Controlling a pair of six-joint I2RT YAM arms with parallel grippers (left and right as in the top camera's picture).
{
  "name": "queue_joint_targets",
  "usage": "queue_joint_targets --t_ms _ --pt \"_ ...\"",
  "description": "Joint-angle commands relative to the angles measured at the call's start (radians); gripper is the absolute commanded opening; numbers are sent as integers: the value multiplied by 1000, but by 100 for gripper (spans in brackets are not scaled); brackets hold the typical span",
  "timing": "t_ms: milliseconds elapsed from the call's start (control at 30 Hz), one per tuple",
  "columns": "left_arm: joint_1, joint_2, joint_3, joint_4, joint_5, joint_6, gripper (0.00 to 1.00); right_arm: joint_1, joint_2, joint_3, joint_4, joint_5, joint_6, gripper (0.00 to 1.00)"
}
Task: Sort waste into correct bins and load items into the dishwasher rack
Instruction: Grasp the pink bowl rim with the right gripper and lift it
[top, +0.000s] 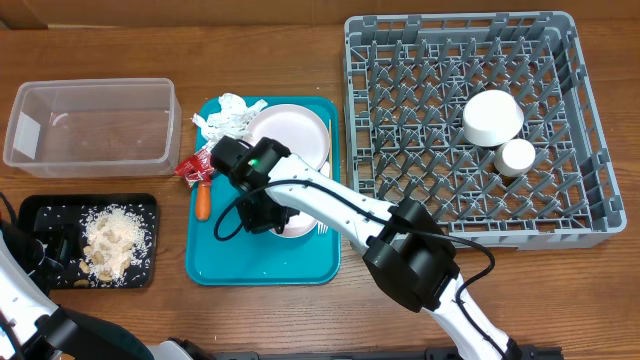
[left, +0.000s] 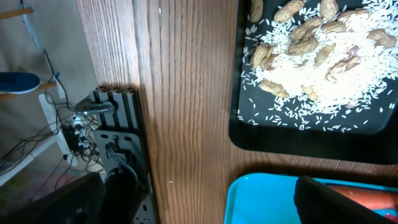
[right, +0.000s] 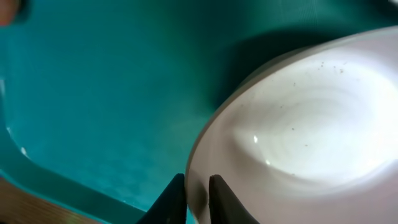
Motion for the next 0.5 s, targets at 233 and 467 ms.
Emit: queue_joint_targets --t_ms 233,467 --pt "0 3 11 1 4 -4 100 -2 -31 103 -31 10 -8 4" --pt "0 3 11 1 4 -5 100 -3 -31 102 -45 24 -7 4"
